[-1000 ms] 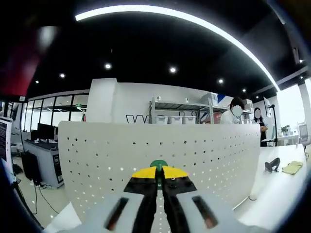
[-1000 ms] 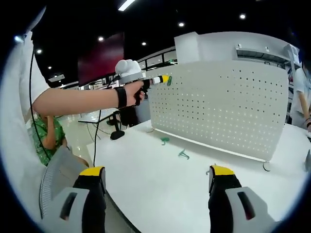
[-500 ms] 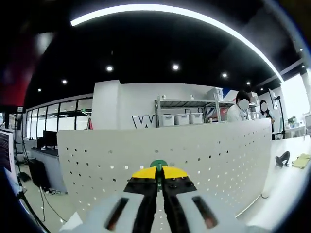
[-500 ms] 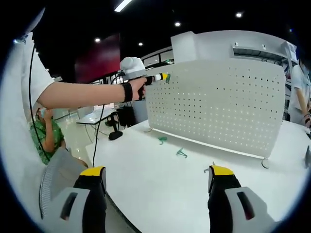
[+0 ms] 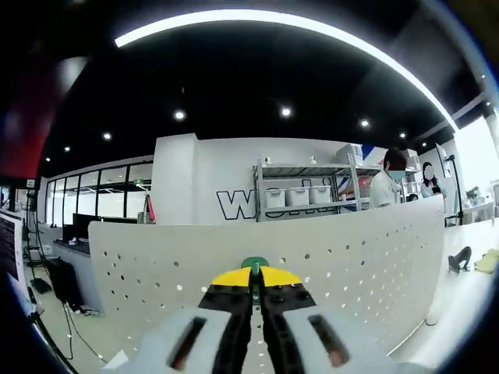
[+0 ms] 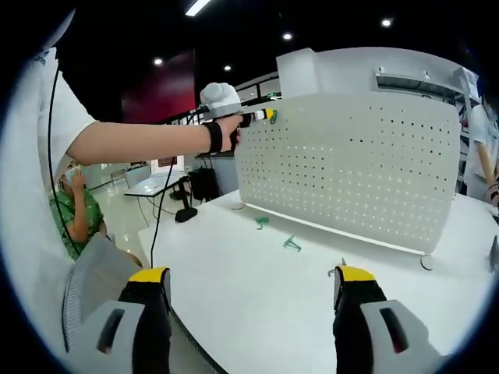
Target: Insert the hook assembly into the mounting plate slot until the hook locks in place.
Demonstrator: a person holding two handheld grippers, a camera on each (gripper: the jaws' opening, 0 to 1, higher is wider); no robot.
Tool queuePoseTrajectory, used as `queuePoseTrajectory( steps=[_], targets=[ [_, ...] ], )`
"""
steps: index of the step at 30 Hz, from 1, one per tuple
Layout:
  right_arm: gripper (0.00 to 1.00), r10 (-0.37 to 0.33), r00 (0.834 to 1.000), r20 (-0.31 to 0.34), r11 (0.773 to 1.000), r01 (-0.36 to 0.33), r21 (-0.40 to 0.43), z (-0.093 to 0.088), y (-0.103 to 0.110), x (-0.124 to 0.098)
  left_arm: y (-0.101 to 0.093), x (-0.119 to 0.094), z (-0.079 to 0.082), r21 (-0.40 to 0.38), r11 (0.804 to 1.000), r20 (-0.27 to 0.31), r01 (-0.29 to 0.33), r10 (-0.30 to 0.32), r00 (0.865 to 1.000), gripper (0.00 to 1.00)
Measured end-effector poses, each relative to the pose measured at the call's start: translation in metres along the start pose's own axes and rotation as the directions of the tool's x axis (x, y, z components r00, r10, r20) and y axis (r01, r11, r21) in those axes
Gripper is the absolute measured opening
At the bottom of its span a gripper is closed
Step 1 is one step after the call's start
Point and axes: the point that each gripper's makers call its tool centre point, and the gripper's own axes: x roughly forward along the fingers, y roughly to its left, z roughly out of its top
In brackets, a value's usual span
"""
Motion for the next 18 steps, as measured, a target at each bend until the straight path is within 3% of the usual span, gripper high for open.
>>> queuePoseTrajectory(
  steps=[10, 18],
  targets=[
    [0.88, 0.000, 1.000, -0.016, 1.000, 0.000, 0.001, -0.0046, 0.0000, -0.0006, 0.0041, 0.0048, 0.0005, -0.018, 1.000, 0.003, -0.015, 0.015, 1.000, 0.02],
    [0.87, 0.002, 1.000, -0.013, 1.000, -0.002, -0.004, -0.0019, -0.0004, -0.0003, 0.0022, 0.0076, -0.0014, 0.012, 1.000, -0.001, -0.018, 0.018, 1.000, 0.02]
  ],
)
